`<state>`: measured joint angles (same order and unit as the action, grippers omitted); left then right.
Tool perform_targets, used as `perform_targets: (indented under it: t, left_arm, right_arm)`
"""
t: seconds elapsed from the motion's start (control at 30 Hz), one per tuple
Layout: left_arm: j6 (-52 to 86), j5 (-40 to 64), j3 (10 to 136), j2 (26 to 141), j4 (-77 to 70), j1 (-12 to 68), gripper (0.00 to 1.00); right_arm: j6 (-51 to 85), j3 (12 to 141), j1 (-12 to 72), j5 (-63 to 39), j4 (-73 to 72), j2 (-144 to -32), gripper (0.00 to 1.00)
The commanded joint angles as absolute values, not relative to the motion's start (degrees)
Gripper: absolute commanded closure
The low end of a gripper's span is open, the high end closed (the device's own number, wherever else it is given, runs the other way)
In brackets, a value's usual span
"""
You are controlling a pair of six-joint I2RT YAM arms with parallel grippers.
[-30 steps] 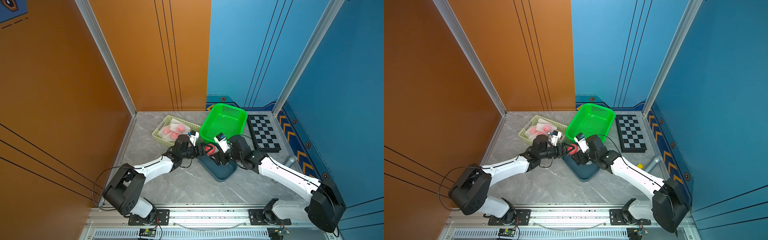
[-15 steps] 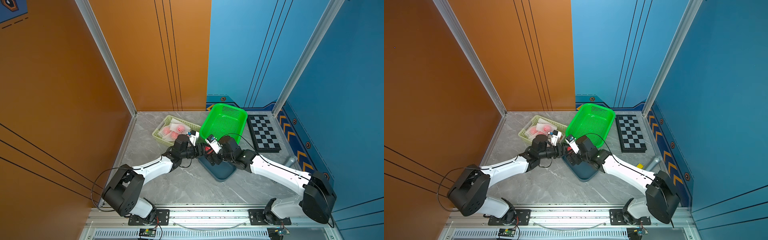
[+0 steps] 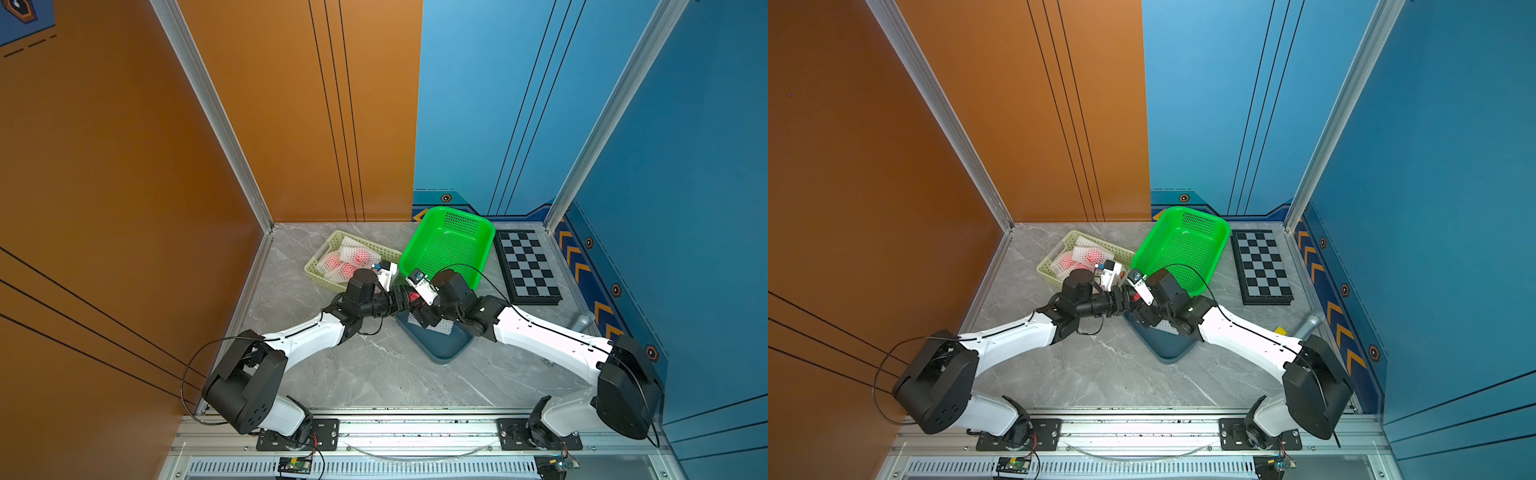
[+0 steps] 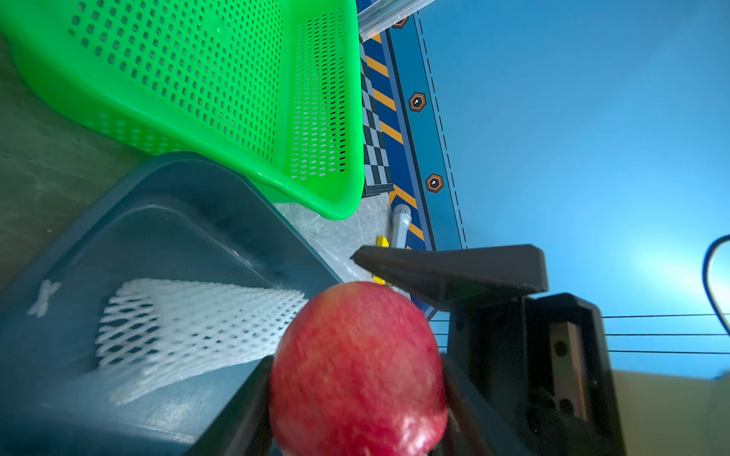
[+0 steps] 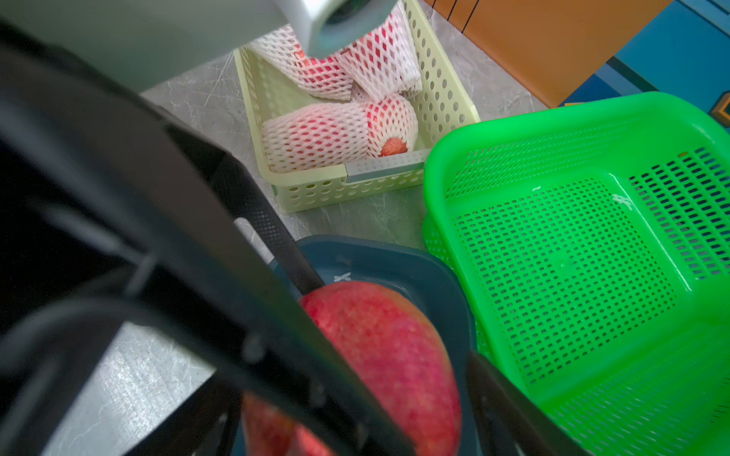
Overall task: Remove foam nets from apples
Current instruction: Remove the foam net from the apple, then place the apple in the basket.
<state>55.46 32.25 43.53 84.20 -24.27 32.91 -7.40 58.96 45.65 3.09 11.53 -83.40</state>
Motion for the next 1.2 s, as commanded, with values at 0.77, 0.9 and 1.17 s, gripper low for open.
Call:
perform_targets:
  t: [0.77,0.9,1.17]
  left_arm:
    - [55.7,36.3,43.7,81.3,-24.4,28.8,0.02]
    - [54.9,36.6,43.6,79.1,-22.2,25.1,0.02]
    - [40.8,30.0,48.1,70.8,1.5,22.1,0.02]
  right_arm:
    - [-2.6,58.6,40.6,-3.7,5.6,-83.5,0.53]
    - [0.3,59.3,36.4,-5.0,5.1,-84.8,0.53]
    - [5.8,71.6,27.4,-4.8,11.0,-98.3,0.53]
